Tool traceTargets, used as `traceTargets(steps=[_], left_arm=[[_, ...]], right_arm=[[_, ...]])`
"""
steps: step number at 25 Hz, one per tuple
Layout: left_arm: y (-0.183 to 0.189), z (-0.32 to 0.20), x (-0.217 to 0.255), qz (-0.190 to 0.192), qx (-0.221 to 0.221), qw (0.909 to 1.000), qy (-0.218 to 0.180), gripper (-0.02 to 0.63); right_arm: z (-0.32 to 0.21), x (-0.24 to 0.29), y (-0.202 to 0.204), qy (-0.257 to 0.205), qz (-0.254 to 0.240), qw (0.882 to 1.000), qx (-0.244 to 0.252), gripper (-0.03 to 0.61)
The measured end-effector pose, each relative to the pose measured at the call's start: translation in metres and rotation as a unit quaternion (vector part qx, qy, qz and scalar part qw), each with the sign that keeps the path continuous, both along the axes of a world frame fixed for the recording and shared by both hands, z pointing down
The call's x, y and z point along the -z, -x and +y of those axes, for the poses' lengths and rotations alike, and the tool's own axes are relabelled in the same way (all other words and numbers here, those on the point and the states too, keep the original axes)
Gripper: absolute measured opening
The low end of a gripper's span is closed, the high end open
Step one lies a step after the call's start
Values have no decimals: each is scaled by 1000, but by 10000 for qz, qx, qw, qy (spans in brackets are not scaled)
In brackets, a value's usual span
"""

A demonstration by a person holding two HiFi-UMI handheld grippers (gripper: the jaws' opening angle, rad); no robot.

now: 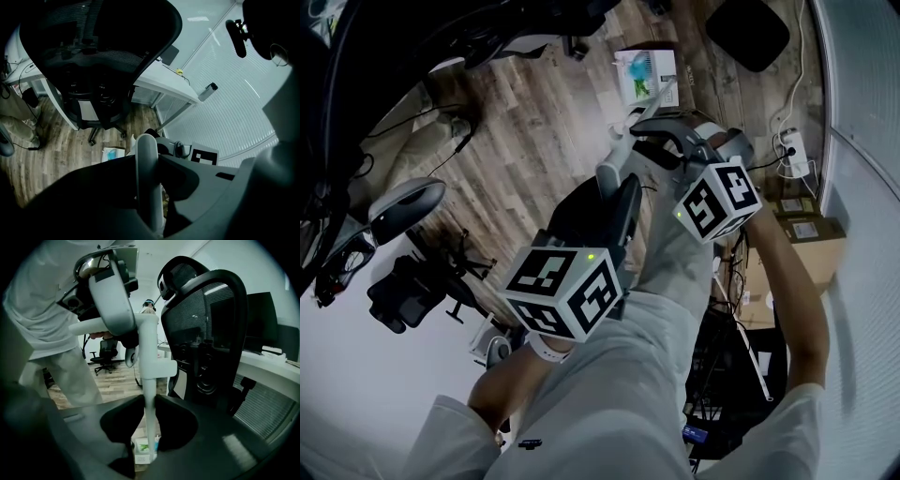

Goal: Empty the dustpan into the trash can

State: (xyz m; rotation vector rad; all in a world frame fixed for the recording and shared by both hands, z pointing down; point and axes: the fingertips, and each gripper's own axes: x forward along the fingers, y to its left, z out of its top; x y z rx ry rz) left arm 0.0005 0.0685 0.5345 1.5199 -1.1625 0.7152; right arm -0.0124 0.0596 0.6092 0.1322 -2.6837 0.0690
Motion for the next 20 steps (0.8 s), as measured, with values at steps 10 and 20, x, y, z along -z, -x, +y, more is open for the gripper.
traceTargets(steps=[10,20], left_arm=[[0,10,13,-157,-439,9989,-89,118],[1,28,42,-310,-1022,9938,-298,118]], right_arm=[[10,13,1,-144,-212,9990,-353,86],[24,42,4,-259,-301,9962,-780,86]])
